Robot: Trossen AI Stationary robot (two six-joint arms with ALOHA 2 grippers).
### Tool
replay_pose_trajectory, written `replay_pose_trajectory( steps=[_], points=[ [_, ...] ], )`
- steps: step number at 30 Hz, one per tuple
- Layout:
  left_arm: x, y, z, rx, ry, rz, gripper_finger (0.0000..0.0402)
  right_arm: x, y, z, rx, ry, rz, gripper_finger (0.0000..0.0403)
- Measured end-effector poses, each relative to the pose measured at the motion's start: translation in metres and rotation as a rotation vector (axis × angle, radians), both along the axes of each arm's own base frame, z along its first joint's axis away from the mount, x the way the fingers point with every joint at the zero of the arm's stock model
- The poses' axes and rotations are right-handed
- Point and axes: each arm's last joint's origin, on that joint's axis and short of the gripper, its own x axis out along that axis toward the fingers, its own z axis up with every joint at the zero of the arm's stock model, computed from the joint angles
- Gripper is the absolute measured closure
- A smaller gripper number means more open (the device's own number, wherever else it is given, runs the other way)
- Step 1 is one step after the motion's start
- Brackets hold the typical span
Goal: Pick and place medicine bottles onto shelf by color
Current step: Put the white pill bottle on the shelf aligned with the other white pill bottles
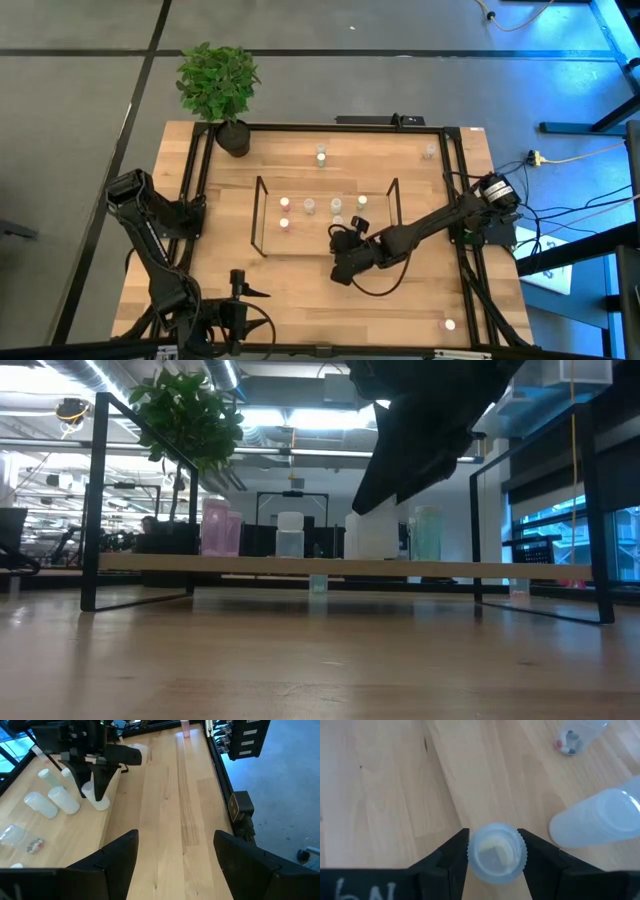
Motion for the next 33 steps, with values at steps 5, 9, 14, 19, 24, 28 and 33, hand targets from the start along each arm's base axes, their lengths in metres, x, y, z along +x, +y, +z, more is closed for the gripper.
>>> replay_pose_trajectory(
  steps=[5,9,14,19,24,28,33],
  points=[
    [0.0000,0.0000,0.0000,0.000,0.000,0.000,0.0149,0.0000,-0.0006,-0.0001,-0.007,0.001,-0.001,0.0240],
    [0.0000,0.0000,0.0000,0.000,0.000,0.000,0.0149,0.0000,-0.0006,0.0000,-0.022,0.006,0.016,0.0240],
    [0.0000,0.0000,0.0000,0.000,0.000,0.000,0.0149,0.0001,-0.0009,-0.0001,-0.023,0.007,0.015,0.0233],
    [0.0000,0.0000,0.0000,0.000,0.000,0.000,0.0149,0.0002,-0.0012,-0.0001,-0.020,0.008,0.015,0.0224],
    [0.0000,0.0000,0.0000,0.000,0.000,0.000,0.0149,0.0007,-0.0021,-0.0004,0.002,0.016,0.024,0.0209],
    [0.0000,0.0000,0.0000,0.000,0.000,0.000,0.0149,0.0007,-0.0021,-0.0004,0.001,0.016,0.025,0.0195],
    [0.0000,0.0000,0.0000,0.000,0.000,0.000,0.0149,0.0007,-0.0022,-0.0004,-0.013,0.020,0.037,0.0184]
  ],
)
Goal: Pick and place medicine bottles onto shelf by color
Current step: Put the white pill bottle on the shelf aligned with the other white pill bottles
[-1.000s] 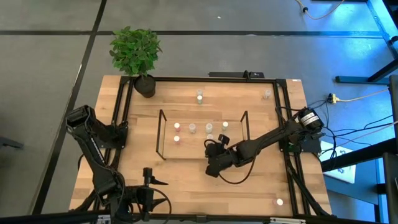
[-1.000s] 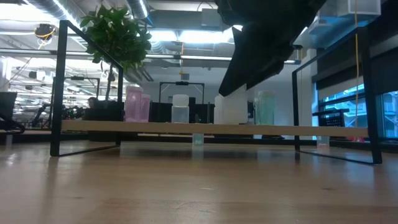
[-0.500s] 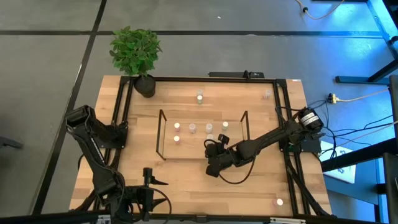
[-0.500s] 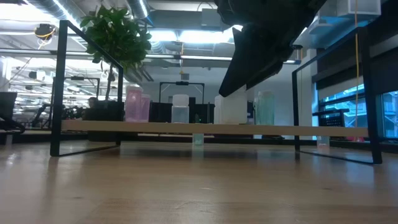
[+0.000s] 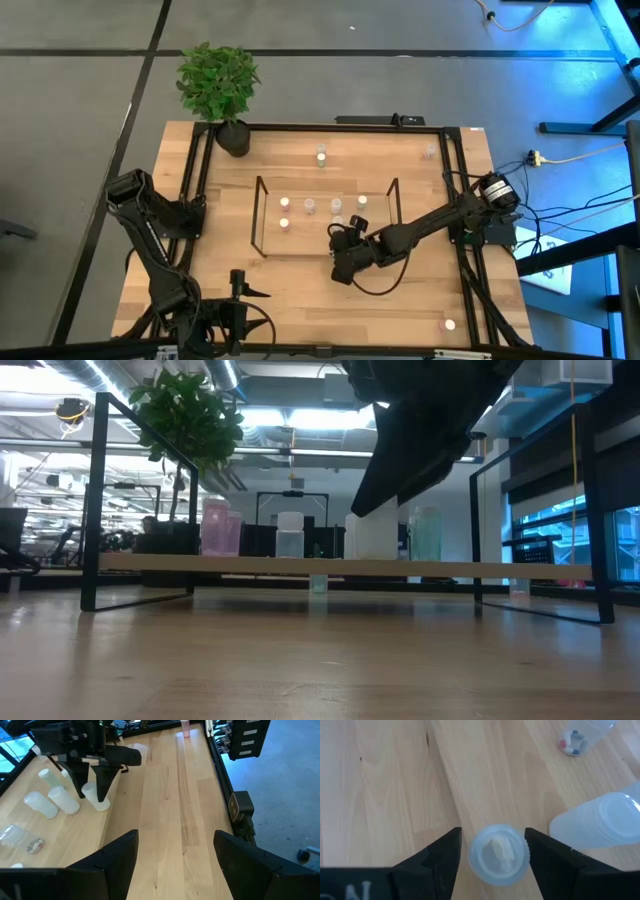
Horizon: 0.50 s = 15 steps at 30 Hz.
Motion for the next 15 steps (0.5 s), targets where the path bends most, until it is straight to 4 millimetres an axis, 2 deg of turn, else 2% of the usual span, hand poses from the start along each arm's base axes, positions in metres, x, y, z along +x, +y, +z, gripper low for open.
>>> replay_pose_trajectory(
  steps=[15],
  points=[
    [0.0000,0.0000,0.0000,0.000,0.000,0.000,0.0149,-0.0016,-0.0007,-0.0010,0.005,0.014,-0.021,0.0183]
  ],
)
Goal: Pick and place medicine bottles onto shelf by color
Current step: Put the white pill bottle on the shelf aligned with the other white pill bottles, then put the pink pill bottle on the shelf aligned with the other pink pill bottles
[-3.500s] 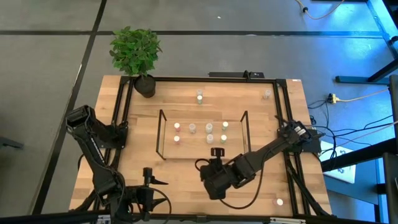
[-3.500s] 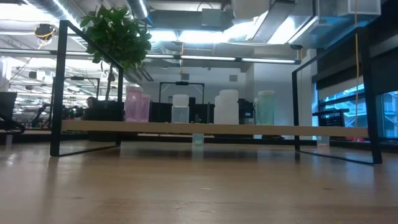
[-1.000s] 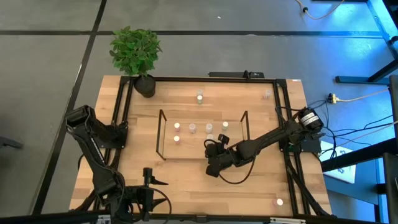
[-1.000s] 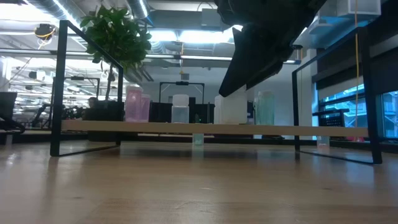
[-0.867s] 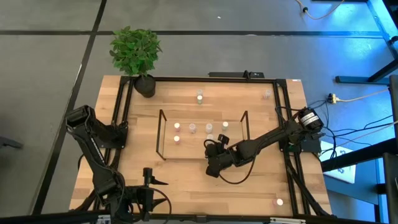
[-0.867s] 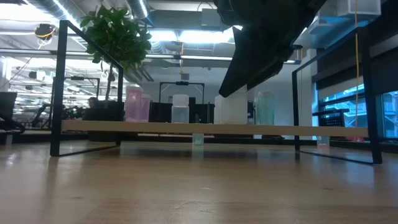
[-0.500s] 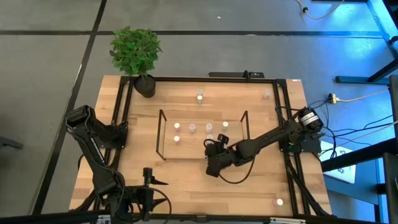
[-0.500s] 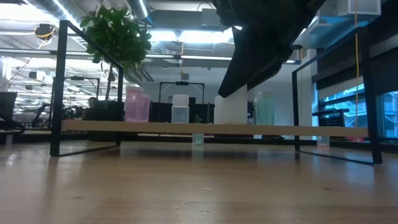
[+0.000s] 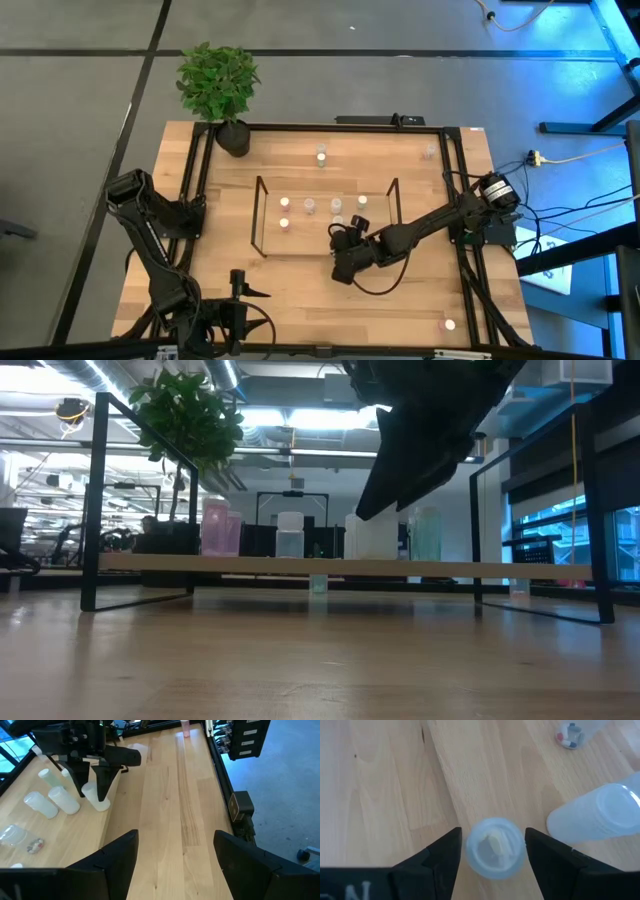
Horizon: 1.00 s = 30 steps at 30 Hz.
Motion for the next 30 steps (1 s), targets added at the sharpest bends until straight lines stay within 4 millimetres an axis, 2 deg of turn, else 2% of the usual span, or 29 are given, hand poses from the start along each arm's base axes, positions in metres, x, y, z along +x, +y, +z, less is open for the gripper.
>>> replay_pose_trajectory(
  steps=[14,22,30],
  points=[
    [0.000,0.000,0.000,0.000,0.000,0.000,0.0149,-0.007,-0.003,0.019,-0.018,-0.043,-0.015,0.0182],
    [0.000,0.000,0.000,-0.002,0.004,-0.003,0.0149,-0.016,0.008,0.034,-0.053,-0.097,0.008,0.0182],
    [0.000,0.000,0.000,-0.003,0.006,-0.005,0.0149,-0.039,0.028,0.063,-0.188,-0.204,0.077,0.0182]
  ],
)
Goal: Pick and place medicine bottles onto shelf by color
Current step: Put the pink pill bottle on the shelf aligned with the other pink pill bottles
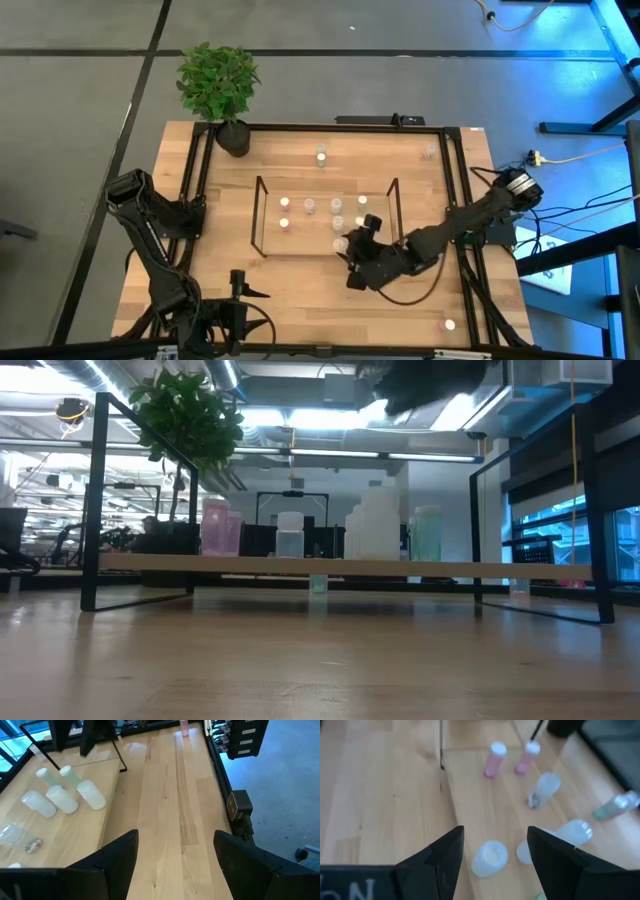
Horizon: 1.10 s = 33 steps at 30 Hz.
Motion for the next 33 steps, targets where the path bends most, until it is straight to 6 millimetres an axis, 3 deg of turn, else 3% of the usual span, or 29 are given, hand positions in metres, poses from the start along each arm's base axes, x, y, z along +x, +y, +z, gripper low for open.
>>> replay_pose_trajectory(
  steps=[8,13,24,33],
  points=[
    [0.000,0.000,0.000,0.000,0.000,0.000,0.0149,-0.030,0.032,0.027,-0.091,-0.041,0.179,0.0182],
    [0.000,0.000,0.000,0.000,0.000,0.000,0.0149,-0.057,0.057,0.035,-0.132,0.089,0.391,0.0182],
    [0.000,0.000,0.000,0.000,0.000,0.000,0.0149,-0.102,0.094,0.039,0.175,0.295,0.596,0.0182],
    [0.000,0.000,0.000,0.000,0.000,0.001,0.0149,-0.121,0.106,0.038,0.312,0.347,0.551,0.0182]
  ],
)
